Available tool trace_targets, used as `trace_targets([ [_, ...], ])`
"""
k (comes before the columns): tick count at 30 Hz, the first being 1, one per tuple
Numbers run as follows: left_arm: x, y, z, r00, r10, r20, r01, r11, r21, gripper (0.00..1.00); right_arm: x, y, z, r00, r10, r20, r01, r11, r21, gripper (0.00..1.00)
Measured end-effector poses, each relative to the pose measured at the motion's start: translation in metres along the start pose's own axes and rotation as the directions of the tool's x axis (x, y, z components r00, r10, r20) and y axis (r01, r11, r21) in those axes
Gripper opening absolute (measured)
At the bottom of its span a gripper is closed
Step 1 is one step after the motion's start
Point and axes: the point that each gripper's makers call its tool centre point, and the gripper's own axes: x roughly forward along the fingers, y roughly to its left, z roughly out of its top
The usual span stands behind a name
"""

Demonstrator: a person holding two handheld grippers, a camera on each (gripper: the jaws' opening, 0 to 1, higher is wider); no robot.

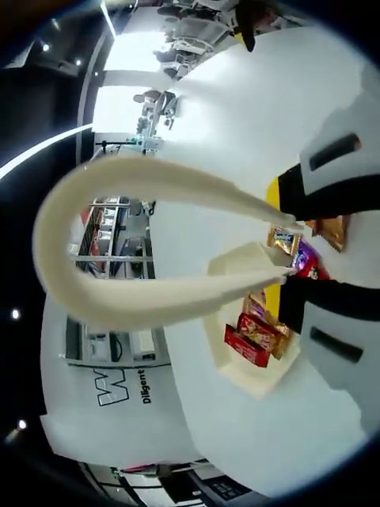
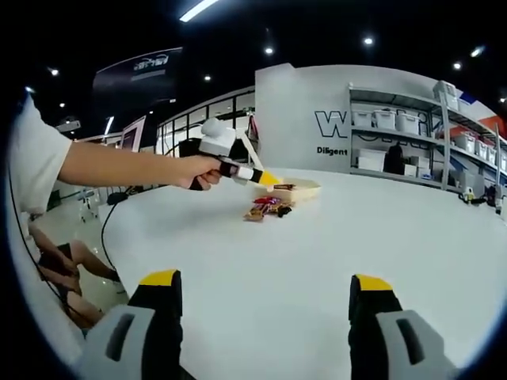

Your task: Place the target food into the container with the food tongs after gripping and lifting it, then release it inside without dropping or visibly crushing the food.

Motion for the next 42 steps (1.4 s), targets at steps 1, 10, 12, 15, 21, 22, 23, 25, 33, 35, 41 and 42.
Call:
trace_targets([
  [1,-0.001,-0.003,0.000,1.000,-0.005,0.000,0.005,1.000,-0.002,0.26,0.000,0.000,0.000,1.000,0.001,0.001,-0.001,1.000,0.000,0.85],
  [10,-0.006,-0.033,-0.015,0.999,-0.045,-0.018,0.045,0.999,-0.004,0.26,-0.006,0.009,-0.001,1.000,0.012,0.013,-0.012,1.000,0.006,0.85],
  [12,-0.007,-0.037,-0.017,0.999,-0.048,-0.018,0.048,0.999,-0.003,0.26,-0.007,0.010,-0.001,1.000,0.014,0.015,-0.014,1.000,0.006,0.85],
  [15,-0.010,-0.044,-0.020,0.998,-0.050,-0.025,0.050,0.999,0.010,0.26,-0.009,0.013,0.000,1.000,0.018,0.017,-0.018,1.000,0.000,0.85],
  [21,-0.015,-0.045,-0.025,0.998,-0.044,-0.039,0.045,0.999,0.021,0.26,-0.013,0.017,0.005,0.999,0.027,0.036,-0.027,1.000,0.002,0.85],
  [22,-0.016,-0.046,-0.027,0.998,-0.042,-0.043,0.043,0.999,0.024,0.27,-0.013,0.018,0.005,0.999,0.028,0.038,-0.028,1.000,0.003,0.85],
  [23,-0.017,-0.046,-0.029,0.998,-0.041,-0.050,0.043,0.999,0.029,0.27,-0.014,0.019,0.006,0.999,0.029,0.040,-0.029,1.000,0.001,0.85],
  [25,-0.019,-0.046,-0.032,0.998,-0.034,-0.055,0.036,0.999,0.035,0.27,-0.014,0.020,0.007,0.999,0.031,0.043,-0.031,1.000,-0.002,0.85],
  [33,-0.023,-0.042,-0.035,0.997,-0.031,-0.066,0.033,0.999,0.034,0.27,-0.017,0.022,0.007,0.998,0.034,0.050,-0.034,0.999,-0.002,0.85],
  [35,-0.027,-0.041,-0.036,0.997,-0.031,-0.067,0.033,0.999,0.034,0.27,-0.018,0.021,0.007,0.998,0.032,0.052,-0.032,0.999,0.000,0.85],
  [41,-0.039,-0.036,-0.043,0.997,-0.024,-0.070,0.026,0.999,0.023,0.27,-0.018,0.021,0.008,0.998,0.030,0.049,-0.030,1.000,-0.003,0.86],
  [42,-0.041,-0.036,-0.043,0.997,-0.021,-0.068,0.023,0.999,0.023,0.27,-0.018,0.020,0.008,0.998,0.030,0.049,-0.030,1.000,-0.001,0.86],
])
